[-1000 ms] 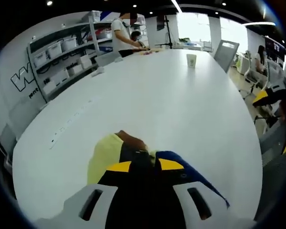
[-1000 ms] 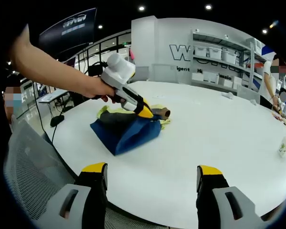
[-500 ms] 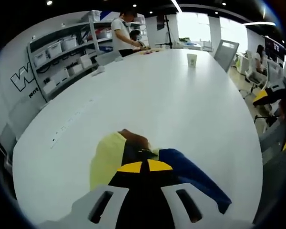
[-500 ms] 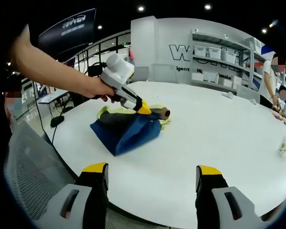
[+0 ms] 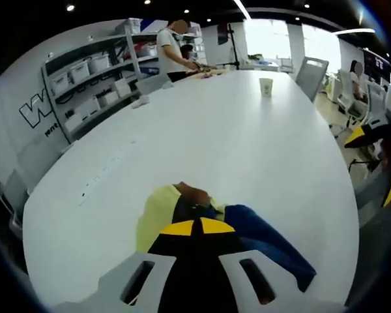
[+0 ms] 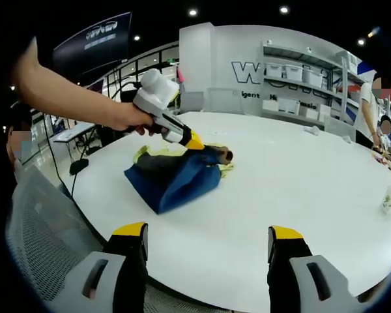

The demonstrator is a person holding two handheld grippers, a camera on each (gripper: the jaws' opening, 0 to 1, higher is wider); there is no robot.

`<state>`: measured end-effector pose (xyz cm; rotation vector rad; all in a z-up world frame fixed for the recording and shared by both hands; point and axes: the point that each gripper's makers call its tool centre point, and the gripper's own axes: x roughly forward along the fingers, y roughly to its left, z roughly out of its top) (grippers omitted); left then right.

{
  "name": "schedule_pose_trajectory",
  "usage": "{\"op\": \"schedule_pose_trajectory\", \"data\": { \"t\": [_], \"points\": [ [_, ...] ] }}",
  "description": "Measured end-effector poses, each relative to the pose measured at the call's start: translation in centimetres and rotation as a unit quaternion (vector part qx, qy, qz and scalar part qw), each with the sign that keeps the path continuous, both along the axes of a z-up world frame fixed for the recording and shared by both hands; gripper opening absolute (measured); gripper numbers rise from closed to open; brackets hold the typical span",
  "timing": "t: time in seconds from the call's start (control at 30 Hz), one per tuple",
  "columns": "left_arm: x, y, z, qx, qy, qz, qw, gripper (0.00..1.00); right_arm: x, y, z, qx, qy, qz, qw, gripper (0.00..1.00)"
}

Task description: Fold the garment on the visible template until the final outline fits inside the template.

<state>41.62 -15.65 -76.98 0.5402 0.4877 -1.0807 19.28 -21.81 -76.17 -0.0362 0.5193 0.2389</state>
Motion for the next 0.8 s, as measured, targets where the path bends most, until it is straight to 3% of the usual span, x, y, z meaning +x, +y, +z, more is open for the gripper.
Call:
{"op": "schedule_pose_trajectory", "data": {
  "t": [0.67,0.8],
  "points": [
    [0.7,2.6,3.6,-0.035,-0.005,0.033,0.9988,0.02,-0.1,0.8,-0.1,0.006,0.013,0.023,0.9996,0.81],
    [0.8,3.2,4.6,-0.039,-0.007,0.039,0.9984,0.02,1.1,0.4,0.8,0.003,0.017,0.028,0.9995,0.80]
  ]
}}
